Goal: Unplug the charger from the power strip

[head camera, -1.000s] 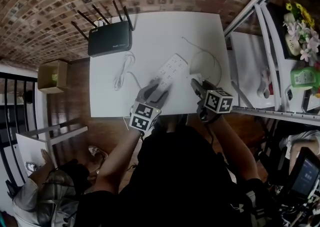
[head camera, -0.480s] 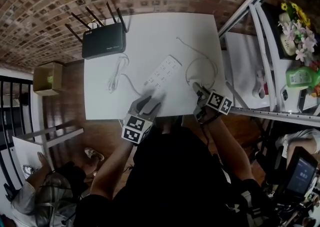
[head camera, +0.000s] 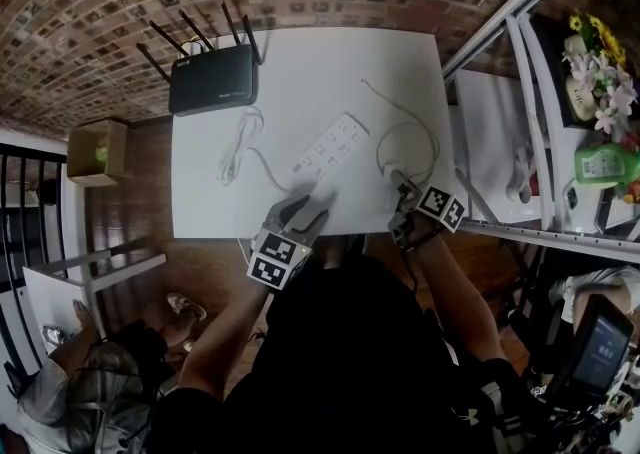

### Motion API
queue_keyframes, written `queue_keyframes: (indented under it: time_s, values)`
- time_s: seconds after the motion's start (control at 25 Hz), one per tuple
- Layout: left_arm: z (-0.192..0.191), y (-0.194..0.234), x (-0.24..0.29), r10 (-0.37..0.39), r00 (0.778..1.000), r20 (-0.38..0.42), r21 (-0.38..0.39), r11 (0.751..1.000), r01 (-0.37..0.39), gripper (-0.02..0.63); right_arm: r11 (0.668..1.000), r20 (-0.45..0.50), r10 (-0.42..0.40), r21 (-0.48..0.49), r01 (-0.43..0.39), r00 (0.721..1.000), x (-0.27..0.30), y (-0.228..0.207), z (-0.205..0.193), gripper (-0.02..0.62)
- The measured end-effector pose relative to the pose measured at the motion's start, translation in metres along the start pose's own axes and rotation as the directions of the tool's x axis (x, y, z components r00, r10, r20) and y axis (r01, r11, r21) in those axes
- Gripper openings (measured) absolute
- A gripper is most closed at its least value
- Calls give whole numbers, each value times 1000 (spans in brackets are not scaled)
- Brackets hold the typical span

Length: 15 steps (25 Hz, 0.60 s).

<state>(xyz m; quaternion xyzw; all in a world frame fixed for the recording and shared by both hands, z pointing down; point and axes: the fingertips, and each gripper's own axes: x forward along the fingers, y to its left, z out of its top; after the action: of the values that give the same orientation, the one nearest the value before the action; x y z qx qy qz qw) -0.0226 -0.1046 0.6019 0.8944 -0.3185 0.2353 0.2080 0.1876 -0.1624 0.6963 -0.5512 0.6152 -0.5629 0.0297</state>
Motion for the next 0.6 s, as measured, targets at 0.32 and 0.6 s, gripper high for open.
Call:
queue_keyframes:
  time_s: [0.32, 0.6]
  values:
    - [3, -1, 7, -15, 1000, -7, 13, 1000, 15, 182, 994, -14, -84, -69, 83, 996, -1, -8, 0, 181]
    - [5, -10, 11, -51, 998, -22, 22, 998, 52, 170, 952, -36, -236, -209, 224, 971, -13, -20, 0, 239]
